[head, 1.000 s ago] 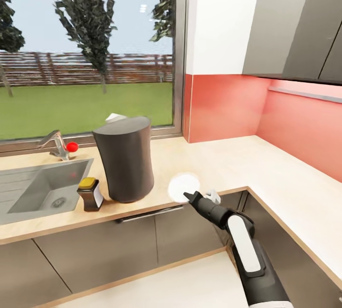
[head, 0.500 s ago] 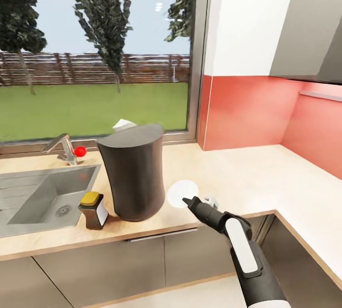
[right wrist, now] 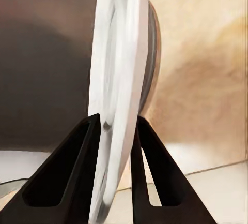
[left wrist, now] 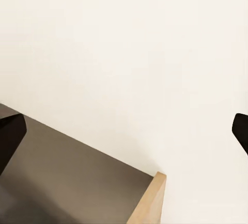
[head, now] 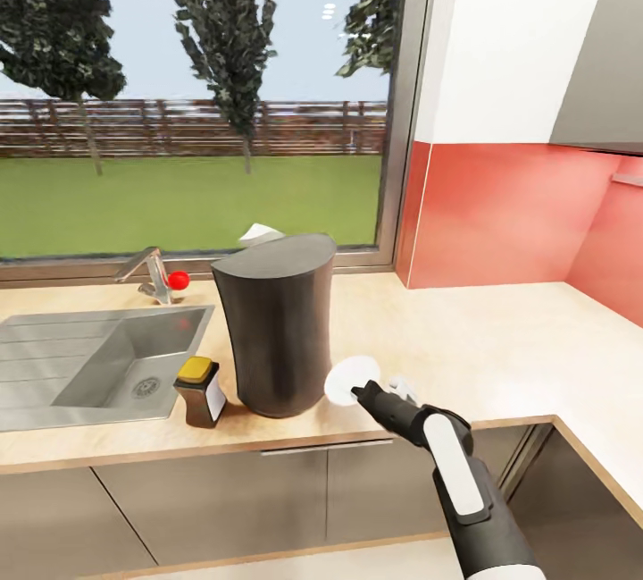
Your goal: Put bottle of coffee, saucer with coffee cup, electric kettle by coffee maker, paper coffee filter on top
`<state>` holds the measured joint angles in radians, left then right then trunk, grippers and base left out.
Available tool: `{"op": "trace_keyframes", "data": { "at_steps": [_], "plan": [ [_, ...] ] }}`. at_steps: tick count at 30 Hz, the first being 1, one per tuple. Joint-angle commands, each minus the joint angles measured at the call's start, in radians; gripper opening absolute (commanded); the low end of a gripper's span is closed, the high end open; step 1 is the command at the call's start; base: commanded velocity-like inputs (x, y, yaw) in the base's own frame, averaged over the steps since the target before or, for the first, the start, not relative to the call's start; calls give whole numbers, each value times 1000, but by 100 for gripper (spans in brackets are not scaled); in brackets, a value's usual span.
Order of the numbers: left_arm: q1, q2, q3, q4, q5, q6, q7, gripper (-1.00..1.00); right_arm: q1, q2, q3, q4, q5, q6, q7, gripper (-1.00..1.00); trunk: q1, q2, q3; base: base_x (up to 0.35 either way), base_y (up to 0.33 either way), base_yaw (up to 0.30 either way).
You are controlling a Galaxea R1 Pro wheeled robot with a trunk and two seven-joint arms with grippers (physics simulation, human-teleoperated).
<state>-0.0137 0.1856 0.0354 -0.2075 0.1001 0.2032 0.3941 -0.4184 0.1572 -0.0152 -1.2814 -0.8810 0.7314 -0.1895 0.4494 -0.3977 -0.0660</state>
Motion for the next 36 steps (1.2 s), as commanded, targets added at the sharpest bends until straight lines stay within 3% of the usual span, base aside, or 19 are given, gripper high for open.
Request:
{"op": "trace_keyframes", "data": {
  "at_steps": [1, 10, 36],
  "plan": [
    [0, 0, 0, -3, 10, 4, 3, 100, -1, 1, -2, 2, -13, 3, -10, -100, 1, -2, -2, 0, 0, 3],
    [0, 0, -1, -1, 10, 4, 3, 100, -2, 1, -28, 31, -14, 3, -116, -100, 1, -2, -2, 0, 0, 0],
    [0, 1, -3, -1, 10, 9, 3, 100, -1, -1, -32, 54, -13, 3, -123, -100, 1, -2, -2, 0, 0, 0]
  ]
}}
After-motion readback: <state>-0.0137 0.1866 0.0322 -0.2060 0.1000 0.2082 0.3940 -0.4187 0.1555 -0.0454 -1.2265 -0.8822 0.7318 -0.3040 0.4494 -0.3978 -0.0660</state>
